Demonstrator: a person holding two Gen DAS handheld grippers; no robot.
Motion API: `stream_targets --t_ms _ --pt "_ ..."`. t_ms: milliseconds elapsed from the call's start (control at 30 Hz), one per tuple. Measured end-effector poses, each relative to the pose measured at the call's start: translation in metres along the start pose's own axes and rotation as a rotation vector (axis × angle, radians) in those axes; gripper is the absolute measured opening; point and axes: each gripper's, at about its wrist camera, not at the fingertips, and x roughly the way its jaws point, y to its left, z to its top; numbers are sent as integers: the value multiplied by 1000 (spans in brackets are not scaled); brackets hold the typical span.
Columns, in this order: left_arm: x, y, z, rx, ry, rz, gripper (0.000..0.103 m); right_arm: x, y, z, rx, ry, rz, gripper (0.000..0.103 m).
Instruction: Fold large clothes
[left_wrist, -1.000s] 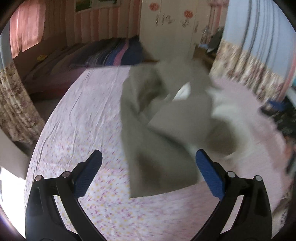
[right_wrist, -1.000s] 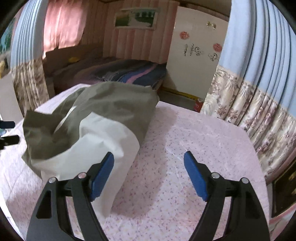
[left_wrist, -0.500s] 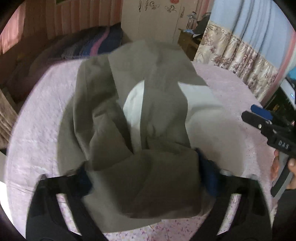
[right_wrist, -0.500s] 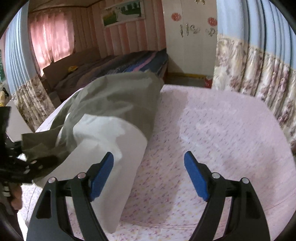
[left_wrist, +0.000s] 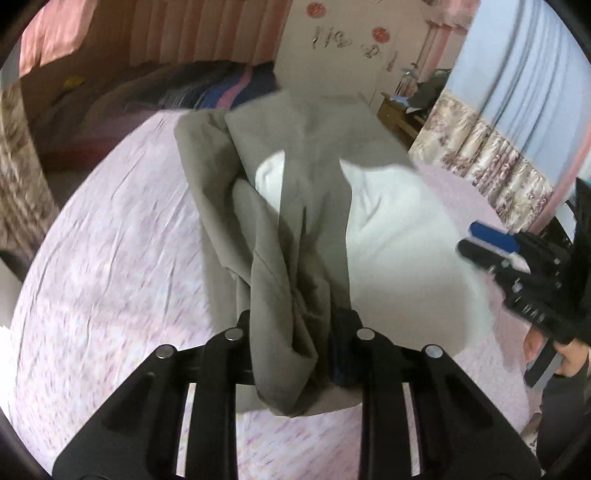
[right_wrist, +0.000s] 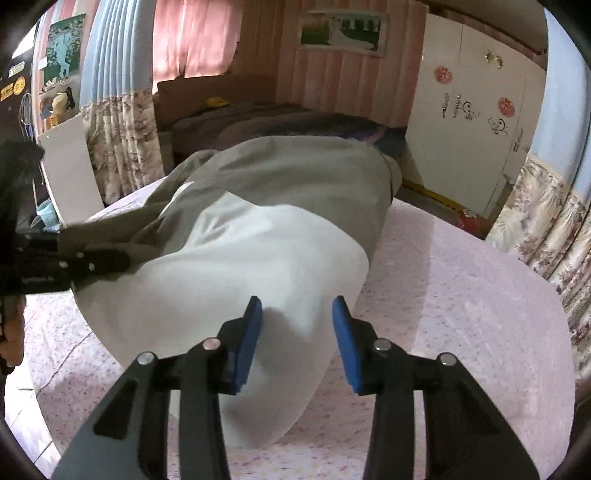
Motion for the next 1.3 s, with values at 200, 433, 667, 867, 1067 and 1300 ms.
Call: stream_targets --t_ms 200,433,667,867,1067,1300 --pt "34 35 -13 -106 37 -62 55 23 -7 -12 22 29 -7 55" --pt "65 38 -5 -48 28 24 96 47 -31 -33 91 15 -19 68" --pt "55 35 -2 -61 27 71 100 41 -37 -36 191 -24 -28 84" --pt "46 42 -8 -137 19 30 100 32 -54 -43 315 -42 15 95" --pt "54 47 -13 -207 9 -22 100 37 -58 -49 403 -42 54 96" --pt "58 35 -12 -173 4 -12 100 54 -46 -53 482 -48 88 97"
